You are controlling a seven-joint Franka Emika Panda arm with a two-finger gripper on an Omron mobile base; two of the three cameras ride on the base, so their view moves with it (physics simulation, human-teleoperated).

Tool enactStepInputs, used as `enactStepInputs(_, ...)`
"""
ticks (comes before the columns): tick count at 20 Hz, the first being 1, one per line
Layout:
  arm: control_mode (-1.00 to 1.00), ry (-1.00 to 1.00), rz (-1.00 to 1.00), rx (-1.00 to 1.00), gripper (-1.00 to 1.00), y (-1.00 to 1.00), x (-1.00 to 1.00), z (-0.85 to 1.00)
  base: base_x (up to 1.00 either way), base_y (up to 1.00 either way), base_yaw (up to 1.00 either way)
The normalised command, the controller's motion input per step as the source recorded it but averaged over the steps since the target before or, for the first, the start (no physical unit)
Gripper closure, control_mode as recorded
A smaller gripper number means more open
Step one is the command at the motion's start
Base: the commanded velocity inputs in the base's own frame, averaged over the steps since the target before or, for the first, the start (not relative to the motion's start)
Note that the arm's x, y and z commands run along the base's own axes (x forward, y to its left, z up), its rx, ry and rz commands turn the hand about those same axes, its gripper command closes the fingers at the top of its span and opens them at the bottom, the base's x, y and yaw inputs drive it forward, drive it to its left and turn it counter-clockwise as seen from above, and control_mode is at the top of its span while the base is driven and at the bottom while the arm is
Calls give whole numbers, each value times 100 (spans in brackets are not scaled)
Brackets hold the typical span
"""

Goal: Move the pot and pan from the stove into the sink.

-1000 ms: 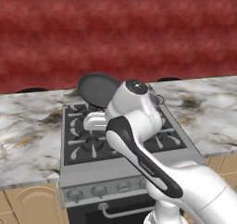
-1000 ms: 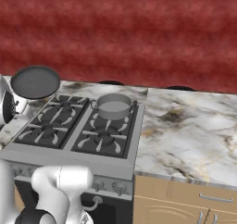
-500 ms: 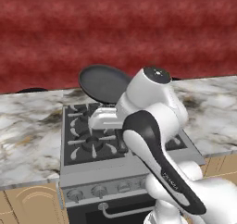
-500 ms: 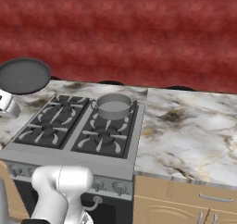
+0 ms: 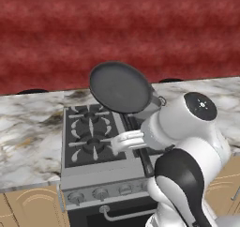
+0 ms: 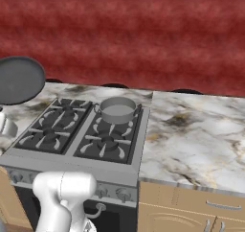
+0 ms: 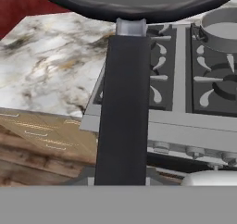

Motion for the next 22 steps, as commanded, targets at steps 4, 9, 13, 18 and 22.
enactStepInputs(4,-100,0,0,0,100,-7,0,0,0,0,0)
enactStepInputs(9,-100,0,0,0,100,0,0,0,0,0,0)
enactStepInputs(13,-100,0,0,0,100,0,0,0,0,0,0)
enactStepInputs(18,-100,1,0,0,100,0,-8,-3,0,0,0)
enactStepInputs(22,100,1,0,0,100,0,-12,-5,-40,0,0)
